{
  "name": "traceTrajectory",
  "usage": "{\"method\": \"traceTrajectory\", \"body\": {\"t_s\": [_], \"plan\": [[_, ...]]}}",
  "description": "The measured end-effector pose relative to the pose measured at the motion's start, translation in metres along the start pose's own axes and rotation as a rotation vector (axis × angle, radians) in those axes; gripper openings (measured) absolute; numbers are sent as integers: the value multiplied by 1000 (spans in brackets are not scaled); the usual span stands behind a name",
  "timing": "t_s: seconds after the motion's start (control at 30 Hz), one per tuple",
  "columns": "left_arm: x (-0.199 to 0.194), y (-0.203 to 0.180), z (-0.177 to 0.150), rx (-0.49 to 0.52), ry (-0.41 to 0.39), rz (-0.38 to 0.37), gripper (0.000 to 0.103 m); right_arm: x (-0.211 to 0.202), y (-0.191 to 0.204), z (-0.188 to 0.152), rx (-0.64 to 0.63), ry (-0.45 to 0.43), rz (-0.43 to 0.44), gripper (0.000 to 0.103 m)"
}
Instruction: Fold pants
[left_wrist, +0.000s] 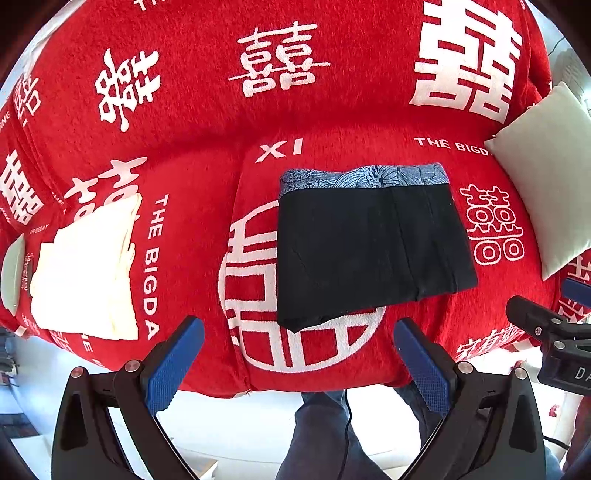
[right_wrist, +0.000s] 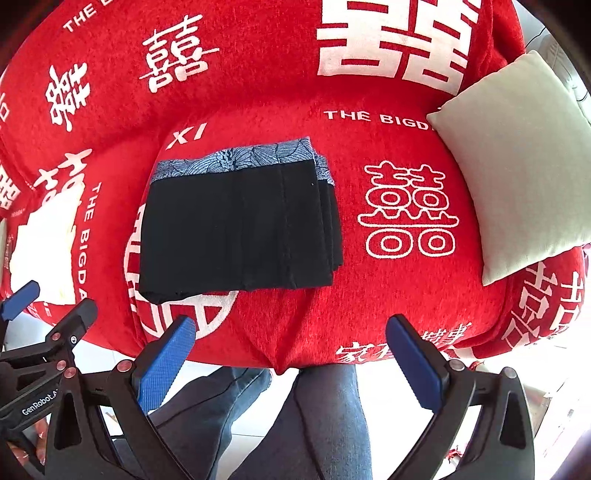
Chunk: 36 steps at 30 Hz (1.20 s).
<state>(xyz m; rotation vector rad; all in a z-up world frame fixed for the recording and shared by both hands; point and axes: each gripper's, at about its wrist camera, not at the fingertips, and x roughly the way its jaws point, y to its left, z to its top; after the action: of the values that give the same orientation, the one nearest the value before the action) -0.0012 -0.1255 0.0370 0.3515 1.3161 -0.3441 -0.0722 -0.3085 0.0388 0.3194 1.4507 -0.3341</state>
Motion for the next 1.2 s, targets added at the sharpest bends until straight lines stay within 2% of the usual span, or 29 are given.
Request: {"method": "traceTrajectory", "body": {"t_s": [1.2], "plan": [[-9, -1, -3, 27, -19, 7, 103, -5, 0, -5, 18, -14, -10, 103]]}}
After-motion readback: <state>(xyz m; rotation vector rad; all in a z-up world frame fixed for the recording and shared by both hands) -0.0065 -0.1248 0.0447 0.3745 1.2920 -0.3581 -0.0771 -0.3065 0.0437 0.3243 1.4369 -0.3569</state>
